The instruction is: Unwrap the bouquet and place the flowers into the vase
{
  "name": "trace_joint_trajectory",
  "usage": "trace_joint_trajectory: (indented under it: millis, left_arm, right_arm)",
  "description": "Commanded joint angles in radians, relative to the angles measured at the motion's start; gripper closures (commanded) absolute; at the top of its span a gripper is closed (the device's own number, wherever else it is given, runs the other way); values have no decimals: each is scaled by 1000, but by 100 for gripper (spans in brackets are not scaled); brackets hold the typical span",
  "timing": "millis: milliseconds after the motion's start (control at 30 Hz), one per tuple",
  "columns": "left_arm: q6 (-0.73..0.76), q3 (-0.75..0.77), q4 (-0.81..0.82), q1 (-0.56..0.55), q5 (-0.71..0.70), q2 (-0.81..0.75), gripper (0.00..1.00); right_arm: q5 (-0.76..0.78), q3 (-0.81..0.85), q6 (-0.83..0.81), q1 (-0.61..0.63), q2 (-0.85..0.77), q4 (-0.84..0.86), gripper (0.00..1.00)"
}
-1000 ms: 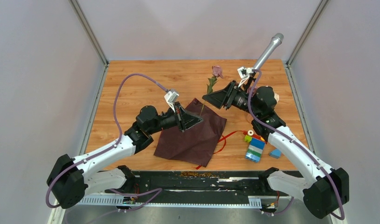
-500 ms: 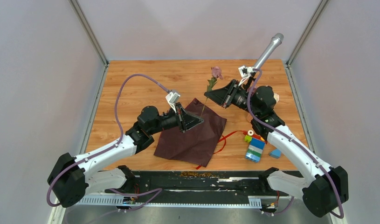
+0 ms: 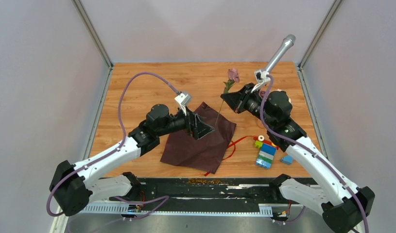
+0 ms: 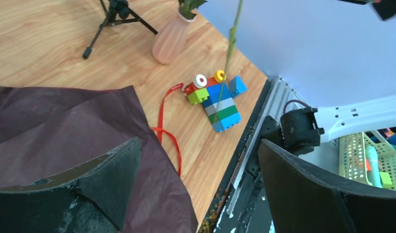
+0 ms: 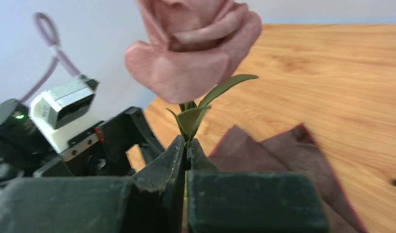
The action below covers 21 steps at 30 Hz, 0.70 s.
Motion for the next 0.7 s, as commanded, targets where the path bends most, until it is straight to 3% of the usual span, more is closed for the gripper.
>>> trace_joint_trajectory:
  millis: [0,100,267,500,667]
  left_arm:
    - [136,112,-244,54,-60,-49,1]
    - [204,162,-414,163,-91,-81,0]
    - [245,203,-601,384,-123,-142,0]
    - [281,194,-687,584,-188,-202,0]
    - [360,212,-721,614,-295,-199,0]
  right_arm:
    - [433,113,-263,55,-56,-311,100]
    - [672,129,-354,56,-70,-411,100]
    - [909,75,-465,40,-163,-408,100]
    - [923,40,-501,-96,-232,-407,100]
    - [898,-8,-513,-180,-266,-340,100]
